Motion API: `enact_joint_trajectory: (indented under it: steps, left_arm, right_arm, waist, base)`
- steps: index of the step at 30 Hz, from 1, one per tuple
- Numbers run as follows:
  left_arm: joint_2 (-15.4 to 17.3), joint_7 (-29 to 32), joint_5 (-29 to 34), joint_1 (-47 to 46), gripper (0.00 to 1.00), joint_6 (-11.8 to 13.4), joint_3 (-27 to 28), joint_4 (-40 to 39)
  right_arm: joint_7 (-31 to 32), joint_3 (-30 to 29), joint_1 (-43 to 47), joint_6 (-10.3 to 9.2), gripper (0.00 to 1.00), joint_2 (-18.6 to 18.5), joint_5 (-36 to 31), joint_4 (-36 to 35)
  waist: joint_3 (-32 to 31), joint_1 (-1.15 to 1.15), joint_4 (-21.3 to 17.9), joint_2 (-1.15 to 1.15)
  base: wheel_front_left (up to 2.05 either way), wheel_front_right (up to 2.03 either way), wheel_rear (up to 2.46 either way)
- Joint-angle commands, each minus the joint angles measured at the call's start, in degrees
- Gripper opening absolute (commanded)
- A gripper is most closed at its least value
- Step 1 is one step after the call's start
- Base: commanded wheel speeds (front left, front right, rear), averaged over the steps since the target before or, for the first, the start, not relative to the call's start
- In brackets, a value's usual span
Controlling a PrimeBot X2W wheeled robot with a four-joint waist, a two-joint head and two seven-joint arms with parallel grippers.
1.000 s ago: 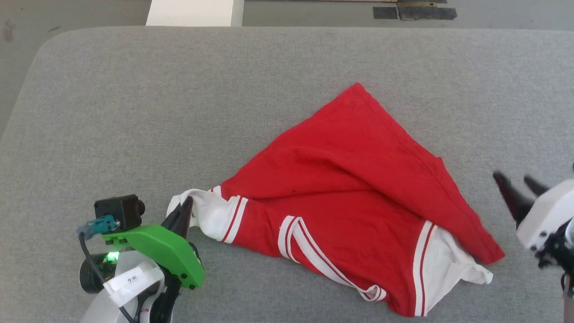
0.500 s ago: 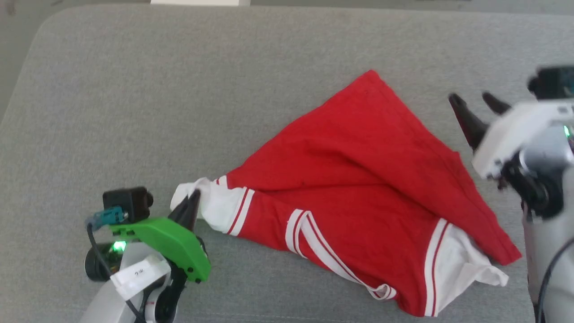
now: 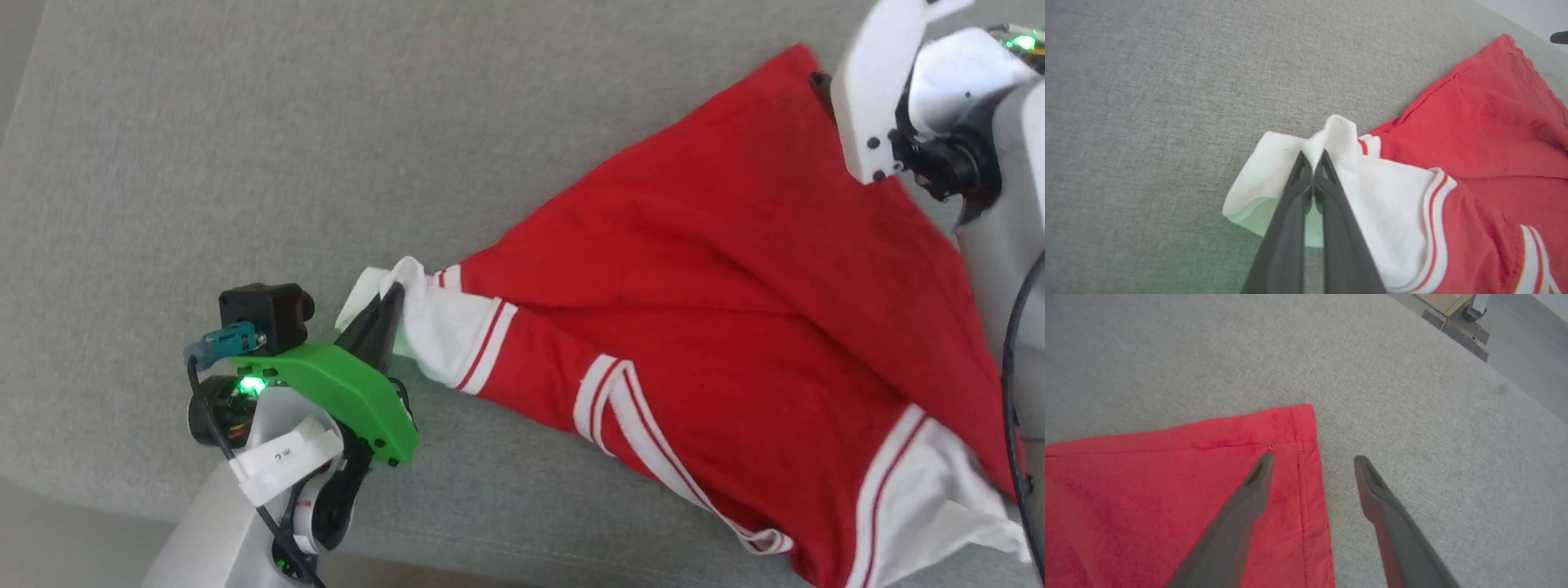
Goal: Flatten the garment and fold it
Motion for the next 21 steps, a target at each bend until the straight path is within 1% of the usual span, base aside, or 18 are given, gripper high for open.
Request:
enact_joint_trajectory:
  steps: [1, 7, 12, 13, 14, 17, 19, 21]
  left_arm:
    - [-0.3, -0.7, 0.2, -1.1, 0.00, -0.4, -0.1, 0.3]
    - [-0.8, -1.9, 0.2, -1.8, 0.00, -0.8, -0.2, 1.2]
    - [-0.9, -2.4, 0.1, -1.7, 0.00, -0.8, -0.1, 1.6]
    - [-0.8, -2.5, 0.1, -1.6, 0.00, -0.7, -0.1, 1.7]
    - [-0.8, -2.5, 0.0, -1.6, 0.00, -0.7, -0.1, 1.8]
    - [-0.5, -2.4, -0.1, -1.4, 0.00, -0.6, 0.0, 2.1]
    - [-0.4, -2.4, -0.2, -1.3, 0.00, -0.5, 0.2, 2.4]
    - [-0.1, -2.4, -0.3, -1.1, 0.00, -0.4, 0.3, 2.9]
  right_arm:
    - [1.2, 1.0, -1.4, -0.08, 1.00, -0.4, -0.5, 1.2]
    - [6.2, 5.7, -3.4, -0.08, 1.00, -1.1, -1.0, 5.0]
    - [11.7, 8.8, -3.3, -0.08, 1.00, -2.2, 1.2, 6.1]
    - [12.7, 9.0, -3.2, -0.08, 0.35, -2.4, 1.6, 6.1]
    - [13.6, 8.8, -3.2, -0.08, 0.00, -2.5, 2.1, 6.0]
    - [14.5, 7.6, -3.1, -0.08, 0.00, -2.9, 3.2, 5.3]
    - [13.1, 5.8, -3.0, -0.08, 0.00, -2.6, 3.7, 4.4]
    - [10.1, 3.6, -2.6, -0.08, 0.00, -1.8, 4.7, 3.6]
  waist:
    - [4.9, -0.01, 4.4, 0.00]
    - [6.2, -0.01, 5.5, 0.00]
    - [5.8, -0.01, 5.3, 0.00]
    - [5.6, -0.01, 5.1, 0.00]
    - [5.3, -0.01, 4.9, 0.00]
    - [4.3, -0.01, 4.1, 0.00]
    - [3.3, -0.01, 3.3, 0.00]
    - [1.7, -0.01, 2.3, 0.00]
  base:
    - [0.00, 0.00, 0.00]
    - [0.00, 0.00, 0.00]
    - [0.00, 0.00, 0.00]
    - [0.00, 0.00, 0.00]
    - [0.00, 0.00, 0.00]
    - [0.00, 0.00, 0.00]
    - [0.00, 0.00, 0.00]
    - [0.00, 0.00, 0.00]
